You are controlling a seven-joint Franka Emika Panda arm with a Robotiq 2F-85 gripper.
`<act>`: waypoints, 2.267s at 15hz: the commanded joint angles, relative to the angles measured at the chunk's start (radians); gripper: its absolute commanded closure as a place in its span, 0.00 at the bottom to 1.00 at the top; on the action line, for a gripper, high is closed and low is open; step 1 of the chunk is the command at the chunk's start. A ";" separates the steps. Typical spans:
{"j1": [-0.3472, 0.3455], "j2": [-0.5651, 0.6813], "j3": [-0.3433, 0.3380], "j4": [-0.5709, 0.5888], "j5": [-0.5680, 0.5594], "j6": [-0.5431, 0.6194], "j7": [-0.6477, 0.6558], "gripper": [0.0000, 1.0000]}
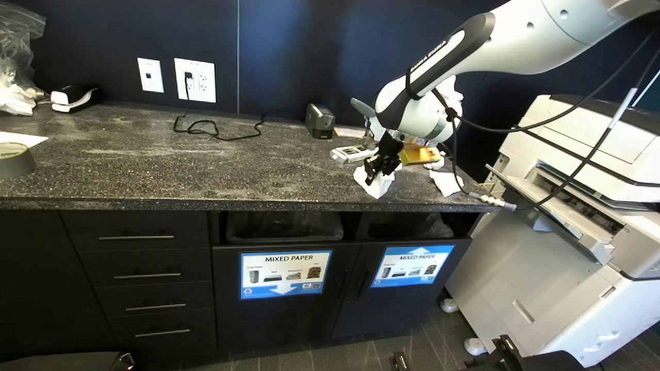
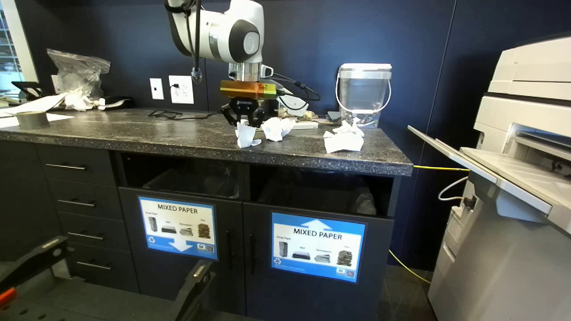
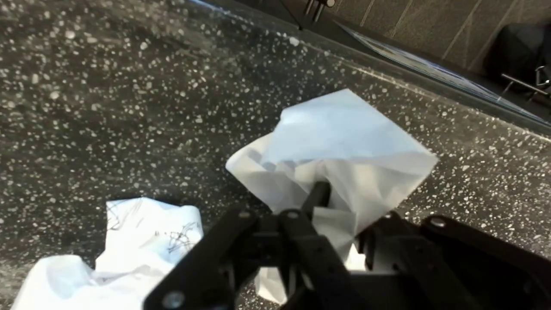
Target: Pick up the pieces of paper from the countertop and put them in the right bin.
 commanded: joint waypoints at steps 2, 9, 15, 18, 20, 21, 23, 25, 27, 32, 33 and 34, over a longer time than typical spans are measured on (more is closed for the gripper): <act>0.014 0.031 -0.002 0.029 -0.066 -0.032 0.046 0.82; 0.077 0.004 -0.079 -0.016 -0.249 -0.128 0.146 0.83; 0.069 -0.028 -0.123 -0.119 -0.297 -0.118 0.213 0.82; 0.057 -0.031 -0.145 -0.181 -0.295 -0.098 0.237 0.83; 0.045 -0.024 -0.154 -0.216 -0.288 -0.089 0.246 0.82; 0.038 -0.022 -0.157 -0.232 -0.285 -0.085 0.247 0.81; 0.021 -0.015 -0.161 -0.258 -0.277 -0.076 0.250 0.82; 0.001 -0.010 -0.164 -0.281 -0.268 -0.042 0.259 0.83; -0.019 -0.003 -0.158 -0.302 -0.250 0.016 0.271 0.82; -0.058 0.038 -0.144 -0.326 -0.206 0.139 0.287 0.82; -0.063 0.053 -0.140 -0.326 -0.196 0.159 0.288 0.83; -0.072 0.066 -0.135 -0.326 -0.186 0.177 0.285 0.82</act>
